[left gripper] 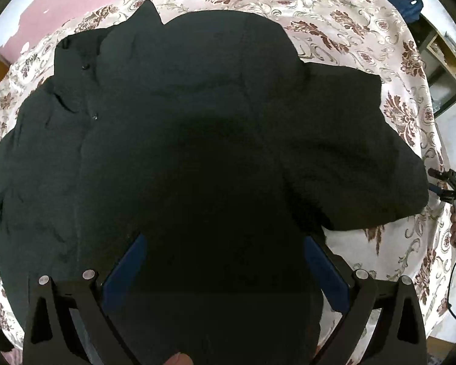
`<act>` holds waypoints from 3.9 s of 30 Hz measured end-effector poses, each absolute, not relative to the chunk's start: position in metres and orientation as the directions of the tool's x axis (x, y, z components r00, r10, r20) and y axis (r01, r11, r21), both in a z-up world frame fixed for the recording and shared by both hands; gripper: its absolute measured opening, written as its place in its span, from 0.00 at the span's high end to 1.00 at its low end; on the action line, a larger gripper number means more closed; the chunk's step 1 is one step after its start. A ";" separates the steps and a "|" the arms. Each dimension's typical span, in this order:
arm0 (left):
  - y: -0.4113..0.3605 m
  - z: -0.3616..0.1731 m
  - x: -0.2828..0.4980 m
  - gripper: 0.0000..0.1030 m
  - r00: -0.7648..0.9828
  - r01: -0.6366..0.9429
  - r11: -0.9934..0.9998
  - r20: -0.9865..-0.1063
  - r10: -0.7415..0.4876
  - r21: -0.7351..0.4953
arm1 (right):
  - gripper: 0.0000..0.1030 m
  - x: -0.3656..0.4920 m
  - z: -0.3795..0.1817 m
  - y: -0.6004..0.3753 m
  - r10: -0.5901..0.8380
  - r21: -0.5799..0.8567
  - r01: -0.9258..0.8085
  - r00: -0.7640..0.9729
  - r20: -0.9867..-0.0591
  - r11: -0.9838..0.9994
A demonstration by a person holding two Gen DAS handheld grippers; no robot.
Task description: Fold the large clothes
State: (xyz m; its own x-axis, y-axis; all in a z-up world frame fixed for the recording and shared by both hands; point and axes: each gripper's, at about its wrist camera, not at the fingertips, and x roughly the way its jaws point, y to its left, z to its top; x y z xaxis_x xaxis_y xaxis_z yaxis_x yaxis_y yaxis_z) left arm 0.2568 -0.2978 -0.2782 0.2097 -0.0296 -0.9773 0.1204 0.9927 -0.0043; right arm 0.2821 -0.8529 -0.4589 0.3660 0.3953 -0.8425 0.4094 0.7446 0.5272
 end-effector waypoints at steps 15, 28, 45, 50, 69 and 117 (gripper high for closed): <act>-0.306 -0.303 0.296 0.00 0.238 0.129 0.992 -0.971 -0.017 0.014 | 0.70 0.305 -0.486 -0.812 0.594 0.682 0.246 0.348 -0.725 0.688; -0.317 -0.323 0.359 0.00 0.287 0.109 0.993 -0.958 0.017 0.050 | 0.94 0.284 -0.358 -0.812 0.524 0.641 0.113 0.477 -0.705 0.759; -0.323 -0.349 0.372 0.00 0.279 0.108 0.994 -0.960 -0.009 0.022 | 0.94 0.220 -0.218 -0.802 0.558 0.662 0.005 0.534 -0.635 0.749; -0.318 -0.351 0.374 0.00 0.285 0.118 0.993 -0.958 -0.040 -0.007 | 0.94 0.223 -0.158 -0.761 0.582 0.671 -0.053 0.550 -0.599 0.740; -0.149 -0.319 0.351 0.00 0.350 0.006 0.984 -0.921 -0.171 -0.180 | 0.94 0.341 -0.013 -0.416 0.809 0.692 -0.421 0.335 -0.483 0.587; 0.107 -0.300 0.166 0.00 0.348 -0.302 0.933 -0.934 -0.085 -0.198 | 0.21 0.393 -0.381 -0.134 0.100 0.076 -0.345 0.052 -0.994 0.935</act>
